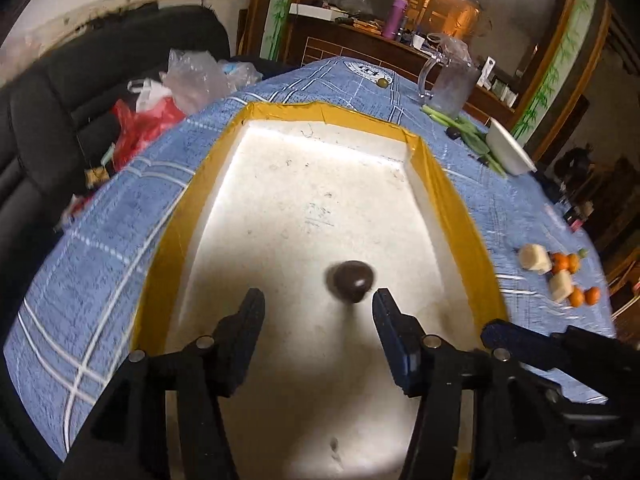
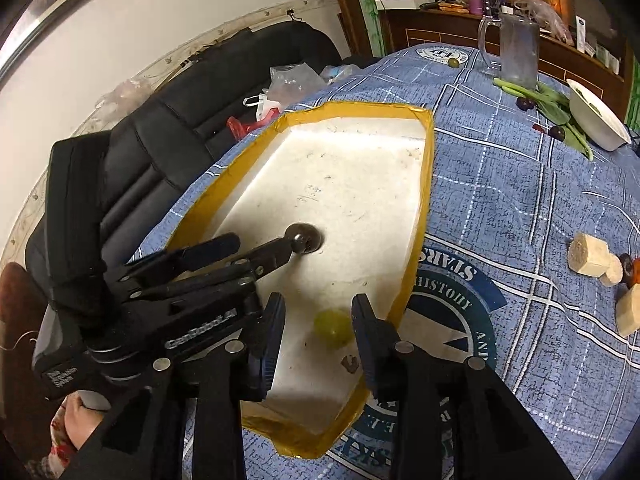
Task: Organize fruits
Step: 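Release the plum into the white tray with the left tool while the right tool drops the grape there, then grasp the pale root chunk with the left tool while the right tool grasps an orange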
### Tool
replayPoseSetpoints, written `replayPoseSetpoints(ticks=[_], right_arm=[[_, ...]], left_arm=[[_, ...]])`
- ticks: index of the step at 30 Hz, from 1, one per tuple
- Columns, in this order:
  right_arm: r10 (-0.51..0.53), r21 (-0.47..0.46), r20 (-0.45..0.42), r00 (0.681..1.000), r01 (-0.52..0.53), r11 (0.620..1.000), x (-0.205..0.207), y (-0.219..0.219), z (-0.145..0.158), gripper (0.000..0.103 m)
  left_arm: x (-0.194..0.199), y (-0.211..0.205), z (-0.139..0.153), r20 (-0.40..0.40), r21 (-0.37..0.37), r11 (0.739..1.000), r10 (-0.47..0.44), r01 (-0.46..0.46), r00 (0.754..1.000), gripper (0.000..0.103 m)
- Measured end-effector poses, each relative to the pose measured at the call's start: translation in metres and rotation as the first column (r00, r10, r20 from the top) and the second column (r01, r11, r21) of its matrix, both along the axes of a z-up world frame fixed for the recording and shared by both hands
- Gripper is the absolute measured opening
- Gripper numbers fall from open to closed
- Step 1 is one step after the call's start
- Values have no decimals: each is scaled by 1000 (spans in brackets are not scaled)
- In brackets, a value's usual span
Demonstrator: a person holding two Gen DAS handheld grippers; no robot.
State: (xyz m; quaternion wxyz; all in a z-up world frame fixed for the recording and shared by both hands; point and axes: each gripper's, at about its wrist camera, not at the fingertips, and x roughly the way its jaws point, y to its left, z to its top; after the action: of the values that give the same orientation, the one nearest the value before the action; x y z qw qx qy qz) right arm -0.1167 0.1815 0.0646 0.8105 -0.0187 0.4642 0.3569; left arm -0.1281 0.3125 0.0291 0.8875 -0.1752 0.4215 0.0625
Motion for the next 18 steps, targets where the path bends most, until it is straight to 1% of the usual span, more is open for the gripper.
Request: replayPoseSetpoints(ticks=[1,2,3,5,7,10,11,14,16,18], right_arm=[[-3,6,3,1000,3,1000,-1,-2,2,45],[-9,17,10,1000,9,1000,-2,-6,5,50],[-21,34,22,1000,20,999,-3,-13,10,54],[-40,57,40,998,37,998,-8,-25,17,58],[-61,74,65,996,56,996,-17,-43,25,59],[-105,82,95,990,97,992,-29,-75,29,66],[-122,81,99,988,115,990,-33,-86,28,68],[-201,70,83,976,195,978,-37,-132,20,68],[-256,74,68,964,251,965,-38,-162,16,68],[-323,80,56,945,318,945,-38,-198,13,68]], left_arm=[[-4,2,3,5,-17,1000,6,-6,1000,60],[-10,2,9,18,-30,999,18,-17,1000,64],[-16,2,15,27,-22,999,36,-36,999,75],[-26,0,26,53,10,997,76,-76,996,80],[-36,-4,40,82,45,994,100,-104,992,80],[-42,-13,57,109,67,993,94,-101,990,81],[-44,-19,63,125,74,993,83,-92,989,81],[-47,-40,75,162,97,994,38,-55,986,87],[-44,-54,78,163,108,994,6,-24,987,87],[-40,-76,79,159,121,992,-44,25,986,87]])
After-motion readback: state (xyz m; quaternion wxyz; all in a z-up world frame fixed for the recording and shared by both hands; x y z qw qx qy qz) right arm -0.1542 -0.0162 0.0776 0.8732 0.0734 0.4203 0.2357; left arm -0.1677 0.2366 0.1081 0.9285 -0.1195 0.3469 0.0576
